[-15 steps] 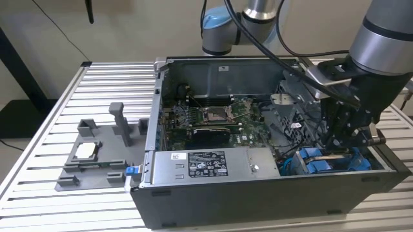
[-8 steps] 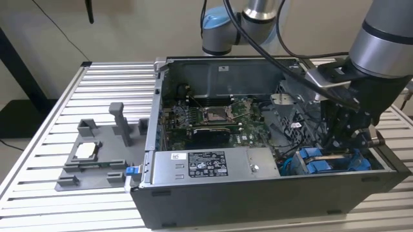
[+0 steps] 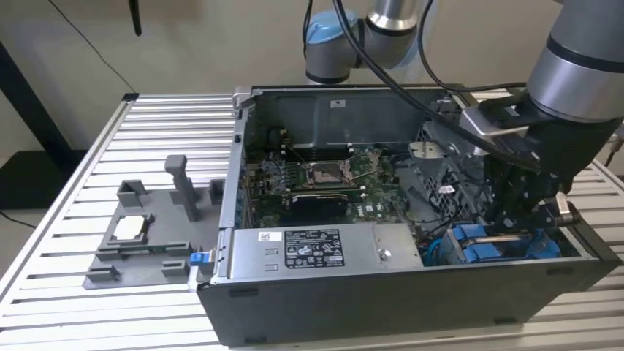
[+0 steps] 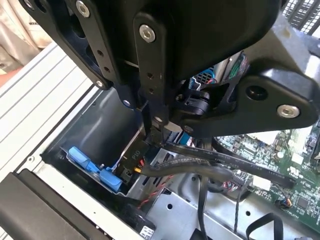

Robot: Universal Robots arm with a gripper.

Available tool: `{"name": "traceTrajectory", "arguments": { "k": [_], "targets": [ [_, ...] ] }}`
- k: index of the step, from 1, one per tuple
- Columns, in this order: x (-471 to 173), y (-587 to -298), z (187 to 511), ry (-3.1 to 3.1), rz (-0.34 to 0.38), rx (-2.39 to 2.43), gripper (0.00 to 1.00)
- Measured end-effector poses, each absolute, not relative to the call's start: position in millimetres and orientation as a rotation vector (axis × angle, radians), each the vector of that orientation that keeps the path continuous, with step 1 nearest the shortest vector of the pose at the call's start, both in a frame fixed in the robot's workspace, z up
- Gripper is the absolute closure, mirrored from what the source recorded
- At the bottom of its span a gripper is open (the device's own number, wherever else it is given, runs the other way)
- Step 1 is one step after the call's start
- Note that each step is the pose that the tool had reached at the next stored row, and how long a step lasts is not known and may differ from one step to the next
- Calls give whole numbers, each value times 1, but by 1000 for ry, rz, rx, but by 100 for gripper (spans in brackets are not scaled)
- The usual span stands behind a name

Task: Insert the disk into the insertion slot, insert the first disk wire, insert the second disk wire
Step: 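Insert the second disk wire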

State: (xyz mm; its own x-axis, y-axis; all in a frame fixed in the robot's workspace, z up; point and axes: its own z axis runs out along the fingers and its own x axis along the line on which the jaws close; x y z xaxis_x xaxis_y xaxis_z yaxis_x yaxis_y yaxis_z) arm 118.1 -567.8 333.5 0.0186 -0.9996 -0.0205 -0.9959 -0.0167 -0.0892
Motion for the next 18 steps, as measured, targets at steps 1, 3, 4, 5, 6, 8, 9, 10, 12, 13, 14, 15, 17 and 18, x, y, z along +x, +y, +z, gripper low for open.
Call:
{"name": "traceTrajectory", "arguments": {
  "k": [1, 3, 4, 5, 6, 8, 9, 10, 12, 13, 14, 15, 17, 18],
  "targets": [
    [118, -568, 334, 2149, -71, -2185, 76],
    [118, -568, 337, 2151, -66, -2185, 76],
    [118, -568, 341, 2152, -65, -2186, 76],
    [118, -568, 344, 2152, -64, -2187, 76],
    [118, -568, 348, 2153, -63, -2187, 76],
    [118, -568, 356, 2153, -62, -2187, 76],
    [118, -568, 359, 2153, -61, -2186, 76],
    [118, -568, 362, 2152, -61, -2186, 76],
    [118, -568, 368, 2152, -58, -2185, 76],
    [118, -568, 371, 2152, -58, -2185, 76],
    [118, -568, 373, 2151, -57, -2184, 76],
    [118, -568, 376, 2151, -57, -2184, 76],
    [118, -568, 380, 2151, -56, -2183, 76],
    [118, -568, 382, 2151, -55, -2183, 76]
  ]
}}
